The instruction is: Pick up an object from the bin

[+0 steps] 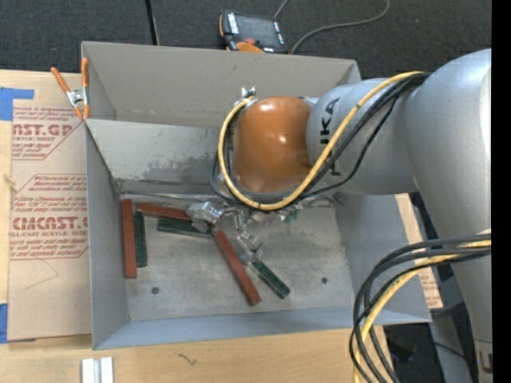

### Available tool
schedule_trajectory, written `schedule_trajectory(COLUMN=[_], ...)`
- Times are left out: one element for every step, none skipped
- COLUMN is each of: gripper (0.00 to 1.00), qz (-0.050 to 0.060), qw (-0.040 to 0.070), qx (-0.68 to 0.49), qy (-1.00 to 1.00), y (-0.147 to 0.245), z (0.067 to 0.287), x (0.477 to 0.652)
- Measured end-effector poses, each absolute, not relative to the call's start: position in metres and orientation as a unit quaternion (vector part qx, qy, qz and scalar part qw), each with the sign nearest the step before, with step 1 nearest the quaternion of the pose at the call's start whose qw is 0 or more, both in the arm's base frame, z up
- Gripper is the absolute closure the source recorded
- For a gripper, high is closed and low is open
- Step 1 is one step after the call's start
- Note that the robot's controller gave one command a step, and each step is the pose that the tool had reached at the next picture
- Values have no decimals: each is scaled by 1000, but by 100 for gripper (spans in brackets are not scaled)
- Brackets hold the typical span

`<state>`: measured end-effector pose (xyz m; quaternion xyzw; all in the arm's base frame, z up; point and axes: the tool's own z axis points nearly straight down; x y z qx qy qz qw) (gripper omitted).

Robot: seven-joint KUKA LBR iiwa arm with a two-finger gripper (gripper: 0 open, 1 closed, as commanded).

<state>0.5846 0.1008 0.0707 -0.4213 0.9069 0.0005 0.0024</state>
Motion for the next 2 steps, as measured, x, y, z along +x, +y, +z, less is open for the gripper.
schedule_trajectory(gripper=[0, 0], qz=[1, 1], qw=[2, 2], qx=[-386, -456], qy=[923, 890], y=[128, 123], z=[71, 75], x=[592, 481])
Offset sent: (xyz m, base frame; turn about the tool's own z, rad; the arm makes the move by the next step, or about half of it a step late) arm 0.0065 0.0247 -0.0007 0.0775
